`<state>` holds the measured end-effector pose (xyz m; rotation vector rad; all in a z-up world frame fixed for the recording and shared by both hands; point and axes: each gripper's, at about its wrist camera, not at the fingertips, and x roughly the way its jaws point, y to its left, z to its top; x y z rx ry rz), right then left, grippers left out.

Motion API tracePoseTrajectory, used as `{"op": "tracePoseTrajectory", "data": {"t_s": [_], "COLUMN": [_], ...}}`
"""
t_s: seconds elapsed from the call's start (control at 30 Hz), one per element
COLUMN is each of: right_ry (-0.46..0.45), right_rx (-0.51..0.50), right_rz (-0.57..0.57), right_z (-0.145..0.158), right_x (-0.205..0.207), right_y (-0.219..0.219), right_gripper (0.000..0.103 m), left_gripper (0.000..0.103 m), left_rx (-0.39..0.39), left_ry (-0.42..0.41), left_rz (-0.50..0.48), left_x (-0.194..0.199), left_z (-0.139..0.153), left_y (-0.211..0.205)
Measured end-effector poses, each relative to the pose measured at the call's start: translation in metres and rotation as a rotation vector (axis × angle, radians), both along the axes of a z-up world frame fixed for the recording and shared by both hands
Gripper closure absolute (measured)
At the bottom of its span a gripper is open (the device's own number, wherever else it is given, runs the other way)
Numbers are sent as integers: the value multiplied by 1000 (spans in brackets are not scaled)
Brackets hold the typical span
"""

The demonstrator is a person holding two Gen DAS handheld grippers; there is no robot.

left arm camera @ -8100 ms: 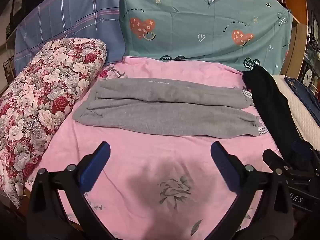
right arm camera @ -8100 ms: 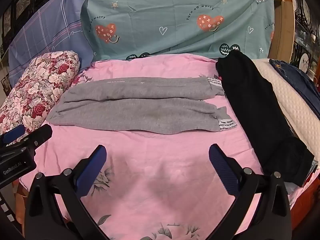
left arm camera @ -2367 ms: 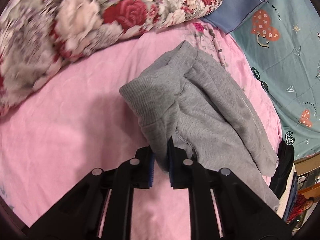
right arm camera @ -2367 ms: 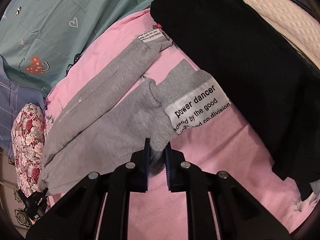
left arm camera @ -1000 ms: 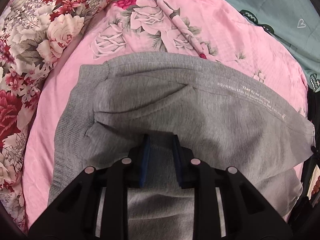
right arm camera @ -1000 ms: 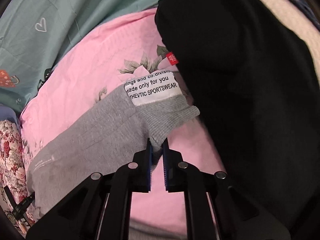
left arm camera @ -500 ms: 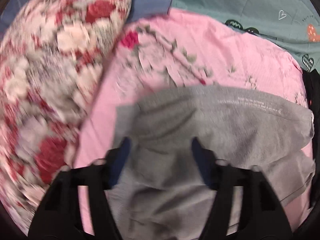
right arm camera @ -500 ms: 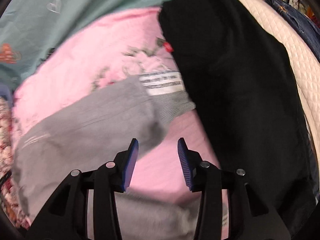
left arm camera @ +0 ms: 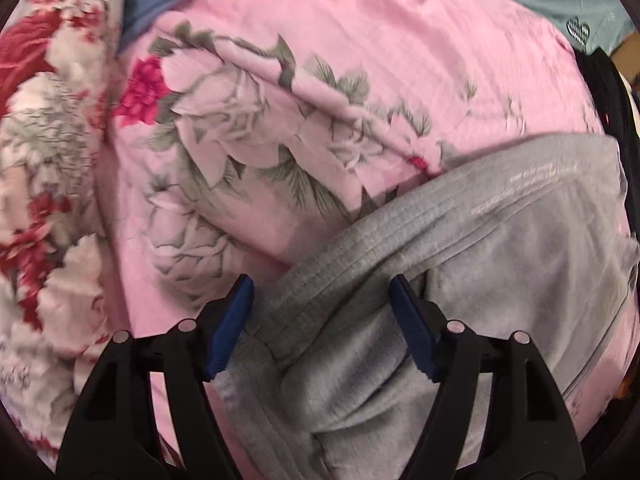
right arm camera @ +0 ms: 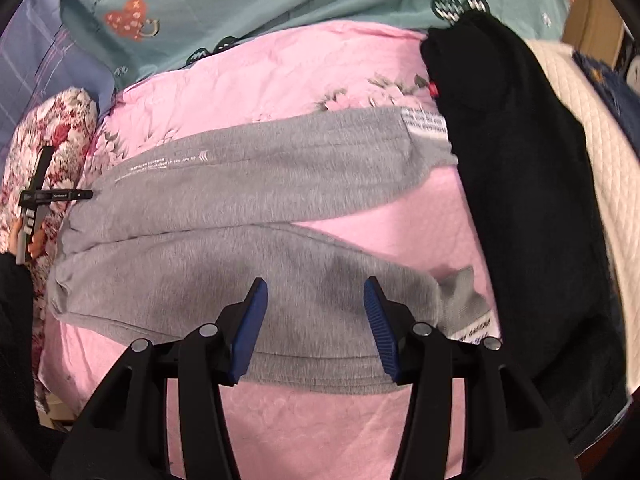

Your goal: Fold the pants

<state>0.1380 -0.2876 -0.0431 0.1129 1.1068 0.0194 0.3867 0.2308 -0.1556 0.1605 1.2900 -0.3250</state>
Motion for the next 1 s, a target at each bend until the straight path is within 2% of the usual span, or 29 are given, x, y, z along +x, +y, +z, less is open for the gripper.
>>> {"op": "tracePoseTrajectory", "data": {"t_s": [0.07, 0.1, 0.13, 0.2, 0.23, 0.3, 0.33, 0.47, 0.57, 0.6, 0.63, 0.77, 0.83, 0.87, 0.9, 1.0], "right_ry": [-20, -24, -32, -55, -62, -52, -40, -68, 3, 17, 32, 132, 155, 149, 155, 86], "right_rx": [-27, -31, -23, 23, 51, 102, 95, -37, -94, -112, -122, -91, -103, -95, -62, -87], "right_rz": [68, 107, 172, 306, 390, 586, 679, 893, 976, 993, 1005, 1032, 1035, 1044, 1070, 1078], "right_z": [8, 8, 9, 8, 6, -1, -6, -28, -57, -64, -71, -99, -112, -113, -111, -100], "right_x": [14, 25, 39, 66, 82, 120, 139, 199, 240, 249, 254, 271, 270, 267, 262, 258], "right_y": [20, 28, 45, 77, 98, 150, 178, 271, 314, 322, 326, 339, 342, 342, 342, 340], "right_gripper": [51, 51, 51, 51, 51, 48, 48, 47, 47, 47, 47, 47, 56, 79, 92, 95], "left_gripper": [22, 28, 48, 67, 71, 74, 74, 76, 79, 83, 93, 93, 93, 93, 93, 92], "left_rx": [-10, -16, -39, -69, -77, -82, -82, -66, -79, -85, -78, -119, -92, -81, -73, -94], "left_ry": [-25, -45, -72, -91, -104, -126, -131, -158, -179, -184, -193, -180, -175, -173, -174, -150], "left_rz": [-17, -28, -61, -94, -89, -74, -64, -38, -30, -26, -16, -7, -19, -28, -37, -53], "left_x": [-2, -5, -12, -21, -25, -31, -33, -32, -36, -34, -35, -35, -35, -35, -36, -35], "left_z": [-3, -2, 0, 3, 4, 5, 4, 9, 18, 20, 22, 20, 15, 12, 11, 14], "left_y": [-2, -4, -7, -11, -11, -12, -12, -16, -3, 0, 4, 14, 11, 8, 6, 7]}}
